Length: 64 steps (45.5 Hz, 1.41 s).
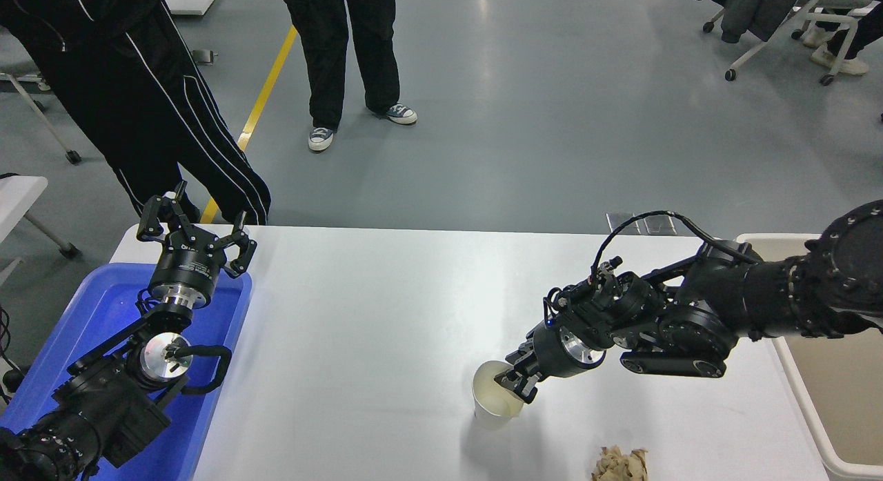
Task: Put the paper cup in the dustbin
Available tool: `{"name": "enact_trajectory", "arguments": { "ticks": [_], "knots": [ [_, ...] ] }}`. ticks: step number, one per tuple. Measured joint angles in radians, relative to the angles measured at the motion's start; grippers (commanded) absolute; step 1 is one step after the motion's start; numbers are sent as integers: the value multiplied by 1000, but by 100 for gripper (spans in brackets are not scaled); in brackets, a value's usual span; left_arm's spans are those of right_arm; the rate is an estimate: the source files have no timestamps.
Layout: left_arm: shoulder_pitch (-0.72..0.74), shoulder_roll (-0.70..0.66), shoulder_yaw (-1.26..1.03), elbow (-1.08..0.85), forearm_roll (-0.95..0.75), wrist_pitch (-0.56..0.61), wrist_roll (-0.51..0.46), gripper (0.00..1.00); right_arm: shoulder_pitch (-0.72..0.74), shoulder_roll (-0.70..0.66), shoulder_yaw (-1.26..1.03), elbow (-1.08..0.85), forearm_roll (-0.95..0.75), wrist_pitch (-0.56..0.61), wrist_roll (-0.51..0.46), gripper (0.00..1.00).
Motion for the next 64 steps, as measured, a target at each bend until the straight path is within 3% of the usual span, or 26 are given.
{"name": "enact_trajectory", "arguments": {
  "ticks": [23,64],
  "knots": [
    [0,0,0,0,0,0,0,100,71,-5,-13,22,8,9,28,0],
    [0,0,0,0,0,0,0,100,640,-180,1,295,131,228,75,0]
  ]
}}
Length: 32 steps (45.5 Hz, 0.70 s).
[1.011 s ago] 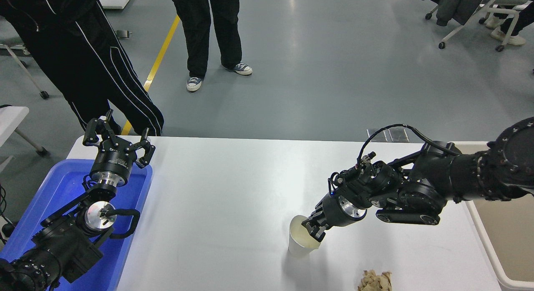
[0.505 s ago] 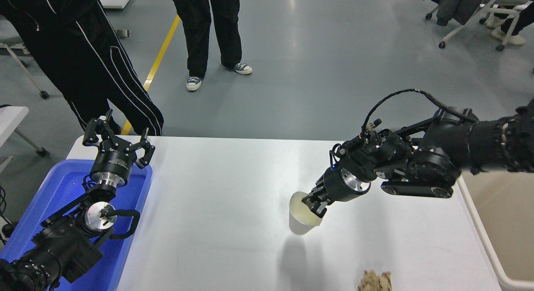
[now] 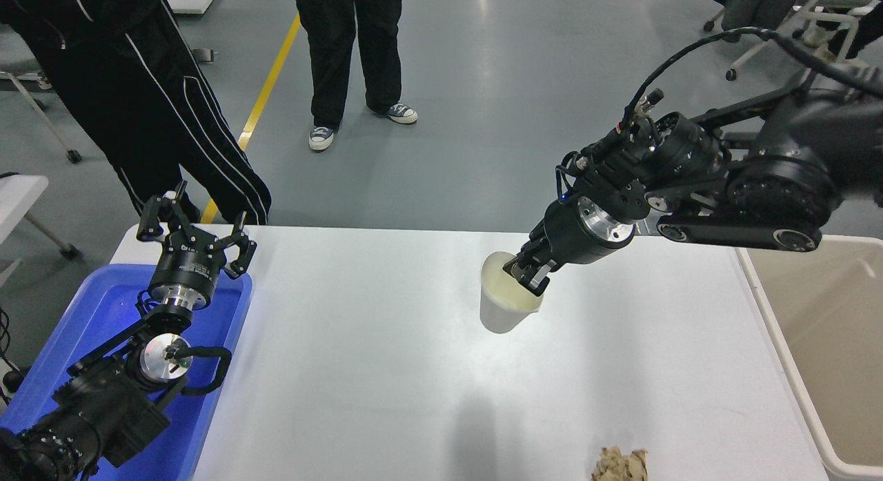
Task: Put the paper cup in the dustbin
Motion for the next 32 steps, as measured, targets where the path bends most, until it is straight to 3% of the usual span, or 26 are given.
{"name": "enact_trajectory", "arguments": {
  "ticks": [17,32],
  "knots": [
    [0,0,0,0,0,0,0,100,20,-52,-21,-1,17,23,6,0],
    [0,0,1,0,0,0,0,100,-149,-294,10,-104,9,-1,8,0]
  ]
}}
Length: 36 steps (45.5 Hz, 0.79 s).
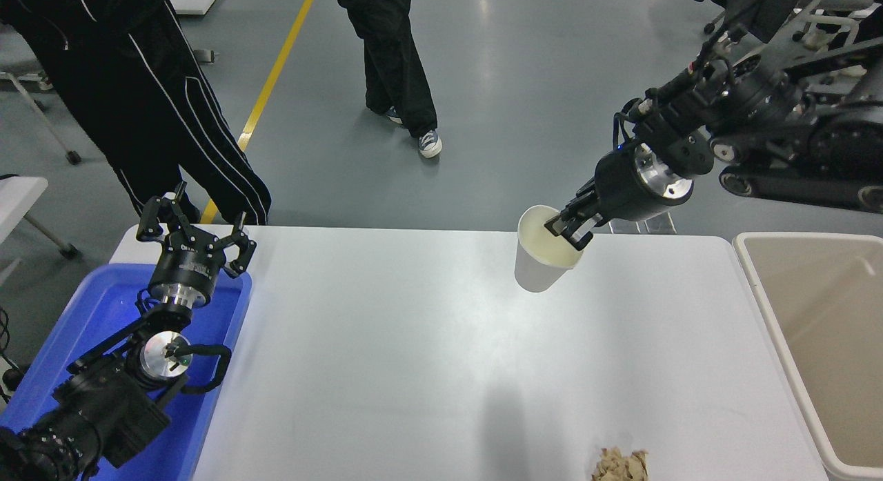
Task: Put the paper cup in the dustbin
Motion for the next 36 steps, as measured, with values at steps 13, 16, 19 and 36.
{"name": "enact_trajectory", "arguments": {
  "ticks": [13,16,19,36],
  "knots": [
    [0,0,0,0,0,0,0,100,-189,-301,80,-62,-2,-72,1,0],
    [0,0,-1,0,0,0,0,100,-223,-356,89,-74,2,-90,1,0],
    [0,0,0,0,0,0,0,100,-260,-413,99,-89,7,-113,1,0],
    [0,0,0,0,0,0,0,100,-549,-601,179,-148,192,-279,1,0]
  ]
}}
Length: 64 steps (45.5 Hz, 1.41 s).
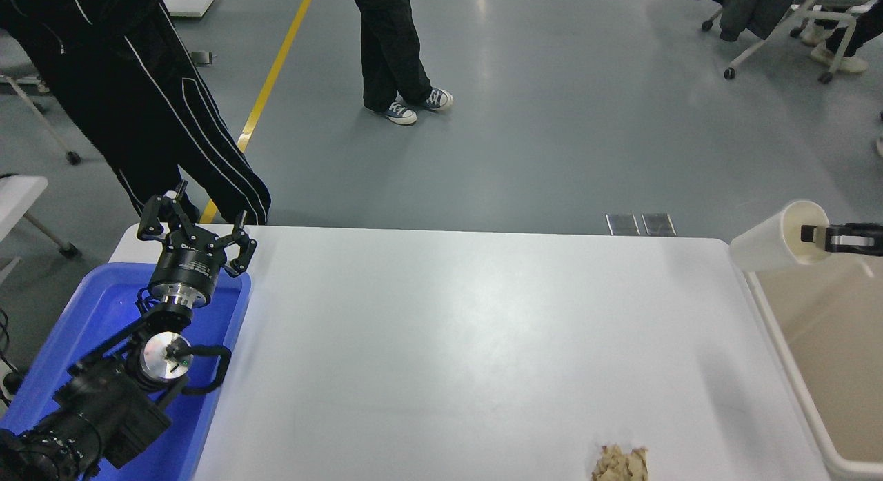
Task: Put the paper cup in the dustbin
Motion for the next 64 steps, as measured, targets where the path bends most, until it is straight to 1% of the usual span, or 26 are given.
{"name": "enact_trajectory", "arguments": {
  "ticks": [6,13,19,27,34,44,54,64],
  "knots": [
    [0,0,0,0,0,0,0,100,-109,-8,22,-19,126,-76,0,0],
    [0,0,0,0,0,0,0,100,-245,22,64,-65,312,-161,-1,0],
    [0,0,0,0,0,0,0,100,-351,66,102,-130,441,-198,-2,0],
    [0,0,0,0,0,0,0,100,-500,160,150,-278,625,-224,-8,0],
    [0,0,0,0,1,0,0,100,-608,280,172,-453,767,-221,-17,0],
    [0,0,0,0,0,0,0,100,-695,438,202,-679,884,-188,-45,0],
    [0,0,0,0,0,0,0,100,-741,560,272,-871,937,-122,-102,0],
    [0,0,0,0,0,0,0,100,-752,614,318,-969,954,-58,-142,0]
  ]
}}
